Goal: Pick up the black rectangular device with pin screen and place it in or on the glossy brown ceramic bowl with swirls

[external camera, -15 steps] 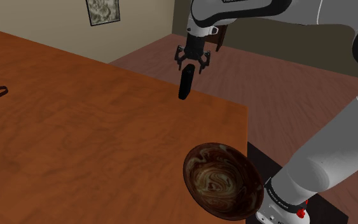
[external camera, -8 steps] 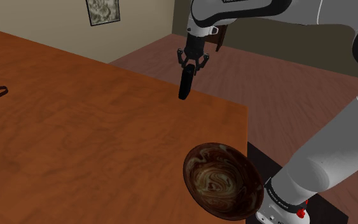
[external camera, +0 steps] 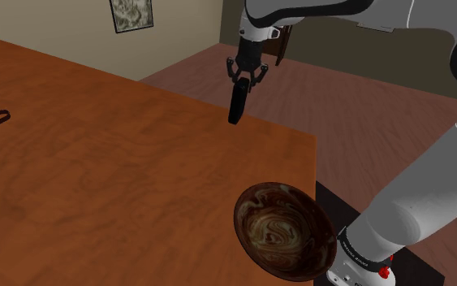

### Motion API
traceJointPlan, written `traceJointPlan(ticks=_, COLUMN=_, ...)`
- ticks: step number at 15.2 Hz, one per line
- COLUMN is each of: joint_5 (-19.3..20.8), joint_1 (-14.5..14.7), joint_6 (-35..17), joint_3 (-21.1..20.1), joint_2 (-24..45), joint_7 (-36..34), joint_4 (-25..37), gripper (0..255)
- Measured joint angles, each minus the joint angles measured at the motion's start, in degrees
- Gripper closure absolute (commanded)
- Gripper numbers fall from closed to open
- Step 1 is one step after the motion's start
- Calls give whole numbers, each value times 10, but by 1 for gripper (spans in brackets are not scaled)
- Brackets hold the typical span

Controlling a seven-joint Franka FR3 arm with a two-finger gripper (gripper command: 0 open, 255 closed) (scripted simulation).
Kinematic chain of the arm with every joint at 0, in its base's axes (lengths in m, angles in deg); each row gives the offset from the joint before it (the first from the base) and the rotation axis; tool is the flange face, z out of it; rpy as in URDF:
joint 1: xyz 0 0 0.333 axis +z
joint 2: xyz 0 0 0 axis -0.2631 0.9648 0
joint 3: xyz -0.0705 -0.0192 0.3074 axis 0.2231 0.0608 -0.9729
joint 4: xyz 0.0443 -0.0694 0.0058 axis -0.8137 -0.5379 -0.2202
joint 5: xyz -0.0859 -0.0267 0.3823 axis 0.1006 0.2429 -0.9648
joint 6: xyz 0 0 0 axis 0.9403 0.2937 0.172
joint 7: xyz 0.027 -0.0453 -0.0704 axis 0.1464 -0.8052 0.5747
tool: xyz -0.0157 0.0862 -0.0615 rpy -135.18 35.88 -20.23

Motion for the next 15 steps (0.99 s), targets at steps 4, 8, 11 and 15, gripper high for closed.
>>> traceJointPlan(ticks=4, joint_5=0, joint_1=0, joint_6=31, joint_3=0, joint_2=1, joint_7=1, joint_4=32, gripper=255)
traceJointPlan(ticks=8, joint_5=1, joint_1=0, joint_6=62, joint_3=0, joint_2=4, joint_7=2, joint_4=65, gripper=255)
traceJointPlan(ticks=11, joint_5=1, joint_1=0, joint_6=85, joint_3=0, joint_2=8, joint_7=1, joint_4=93, gripper=255)
traceJointPlan(ticks=15, joint_5=3, joint_1=1, joint_6=117, joint_3=-1, joint_2=15, joint_7=-1, joint_4=131, gripper=255)
